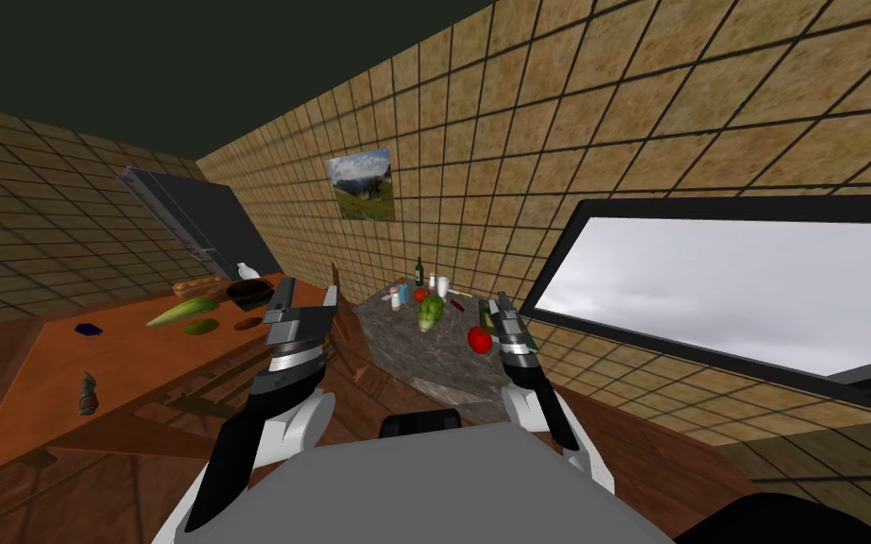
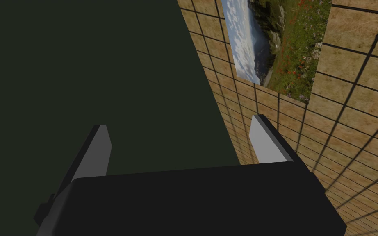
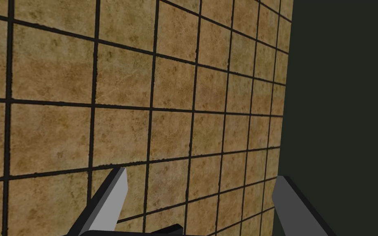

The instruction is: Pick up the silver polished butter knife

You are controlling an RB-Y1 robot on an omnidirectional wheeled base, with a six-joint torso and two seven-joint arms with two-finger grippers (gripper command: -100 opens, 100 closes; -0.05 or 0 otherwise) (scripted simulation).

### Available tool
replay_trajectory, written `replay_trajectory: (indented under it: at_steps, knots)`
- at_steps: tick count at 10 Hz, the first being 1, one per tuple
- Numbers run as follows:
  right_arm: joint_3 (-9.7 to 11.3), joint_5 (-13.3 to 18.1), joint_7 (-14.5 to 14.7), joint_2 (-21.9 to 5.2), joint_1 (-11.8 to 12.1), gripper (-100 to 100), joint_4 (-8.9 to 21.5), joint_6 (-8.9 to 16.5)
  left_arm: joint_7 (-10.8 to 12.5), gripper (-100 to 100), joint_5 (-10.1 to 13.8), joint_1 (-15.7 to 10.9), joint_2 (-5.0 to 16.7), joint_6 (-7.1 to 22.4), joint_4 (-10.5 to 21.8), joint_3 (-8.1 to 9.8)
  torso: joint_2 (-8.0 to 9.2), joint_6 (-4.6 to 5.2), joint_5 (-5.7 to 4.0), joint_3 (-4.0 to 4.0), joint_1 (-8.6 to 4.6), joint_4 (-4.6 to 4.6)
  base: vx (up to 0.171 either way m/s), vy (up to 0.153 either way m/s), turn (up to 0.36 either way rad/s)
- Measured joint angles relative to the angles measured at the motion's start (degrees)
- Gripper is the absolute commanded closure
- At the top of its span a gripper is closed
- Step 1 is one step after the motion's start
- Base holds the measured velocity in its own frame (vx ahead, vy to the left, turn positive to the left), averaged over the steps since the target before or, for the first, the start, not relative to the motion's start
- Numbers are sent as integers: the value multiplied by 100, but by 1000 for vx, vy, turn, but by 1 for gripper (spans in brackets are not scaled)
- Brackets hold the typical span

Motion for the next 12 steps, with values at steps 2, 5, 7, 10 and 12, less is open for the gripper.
replay_trajectory:
  at_steps: [2,5,7,10,12]
  knots:
    - [-14,-104,88,-335,-25,-100,62,119,0,0,0,0,0,0,0,0,3,0,2,2,9,1,12,45,26]
    - [-38,-284,222,-870,-74,-100,240,355,0,0,0,0,0,0,0,0,9,0,4,5,18,2,-5,56,33]
    - [-19,-344,286,-1150,-69,-100,329,454,0,0,0,0,0,0,0,0,13,0,2,8,11,3,-13,58,55]
    - [-47,-490,363,-1618,-99,-100,445,760,0,0,0,-1,0,0,0,0,14,-1,3,8,11,3,-17,53,60]
    - [-31,-576,416,-1921,-157,-100,663,924,0,0,0,0,0,0,0,0,15,1,4,9,15,4,-8,61,51]
